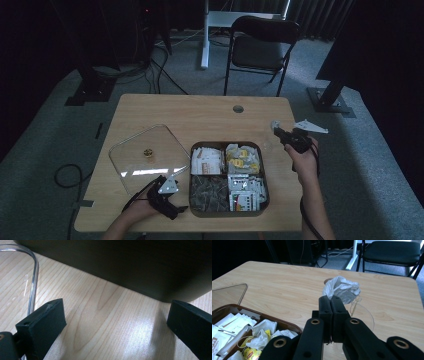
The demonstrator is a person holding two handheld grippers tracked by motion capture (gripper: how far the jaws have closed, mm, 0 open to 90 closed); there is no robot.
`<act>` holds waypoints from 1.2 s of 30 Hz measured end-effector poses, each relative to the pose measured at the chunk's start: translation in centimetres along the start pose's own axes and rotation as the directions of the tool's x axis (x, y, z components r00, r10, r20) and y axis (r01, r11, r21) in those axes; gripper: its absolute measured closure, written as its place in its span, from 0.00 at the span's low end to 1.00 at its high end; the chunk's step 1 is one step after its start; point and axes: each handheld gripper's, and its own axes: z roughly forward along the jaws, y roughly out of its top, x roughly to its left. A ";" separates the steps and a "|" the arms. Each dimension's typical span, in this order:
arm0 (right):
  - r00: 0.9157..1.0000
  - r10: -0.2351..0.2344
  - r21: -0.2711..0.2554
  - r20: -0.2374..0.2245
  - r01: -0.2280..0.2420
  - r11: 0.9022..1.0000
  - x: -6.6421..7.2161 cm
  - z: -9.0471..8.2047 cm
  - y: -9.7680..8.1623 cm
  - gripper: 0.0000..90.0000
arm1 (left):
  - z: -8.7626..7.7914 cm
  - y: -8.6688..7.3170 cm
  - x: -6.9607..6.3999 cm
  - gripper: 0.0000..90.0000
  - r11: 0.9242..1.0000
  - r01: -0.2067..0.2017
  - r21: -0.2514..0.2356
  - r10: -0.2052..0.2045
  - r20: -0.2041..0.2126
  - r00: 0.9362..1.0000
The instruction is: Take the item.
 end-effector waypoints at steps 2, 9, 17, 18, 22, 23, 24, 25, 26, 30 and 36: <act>1.000 0.007 0.005 0.003 -0.007 1.000 -0.2 0.2 -0.2 0.99 | 0.0 0.0 0.0 0.02 1.000 0.000 0.000 0.000 0.000 1.000; 1.000 0.028 0.028 0.012 -0.029 0.999 -0.5 1.0 -0.9 0.99 | 0.0 0.0 0.0 0.02 1.000 0.001 0.000 -0.001 0.000 1.000; 0.999 0.051 0.053 0.009 -0.051 0.997 -0.8 1.6 -1.4 0.98 | 0.0 0.0 0.0 0.02 1.000 0.000 0.000 0.000 0.000 1.000; 0.998 0.059 0.055 0.008 -0.059 0.997 -0.9 1.7 -1.5 0.97 | 0.0 0.0 0.0 0.02 1.000 0.000 0.000 0.000 0.000 1.000; 0.997 0.081 0.058 0.010 -0.082 0.995 -1.2 1.9 -1.7 0.90 | 0.0 0.0 0.0 0.02 1.000 0.000 0.000 0.000 0.000 1.000; 0.996 0.085 0.054 0.012 -0.085 0.995 -1.2 1.9 -1.7 0.87 | 0.0 0.0 0.0 0.02 1.000 0.001 0.000 -0.001 0.000 1.000; 0.997 0.081 0.048 0.015 -0.082 0.996 -1.2 1.9 -1.6 0.86 | 0.0 0.0 0.0 0.02 1.000 0.000 0.001 0.000 0.000 1.000; 0.997 0.077 0.044 0.020 -0.078 0.996 -1.2 1.8 -1.6 0.84 | 0.0 0.0 0.0 0.02 1.000 0.001 0.000 -0.001 0.000 1.000; 0.997 0.078 0.036 0.022 -0.079 0.996 -1.2 1.7 -1.6 0.81 | 0.0 0.0 0.0 0.02 1.000 0.001 0.001 -0.001 0.000 1.000; 0.999 0.051 0.017 0.019 -0.051 0.999 -1.1 1.1 -1.4 0.72 | 0.0 0.0 0.0 0.02 1.000 0.001 0.001 -0.001 0.000 1.000; 1.000 0.016 0.007 0.008 -0.016 1.000 -0.8 0.2 -1.5 0.60 | 0.0 0.0 0.0 0.02 1.000 0.001 0.000 -0.001 0.000 1.000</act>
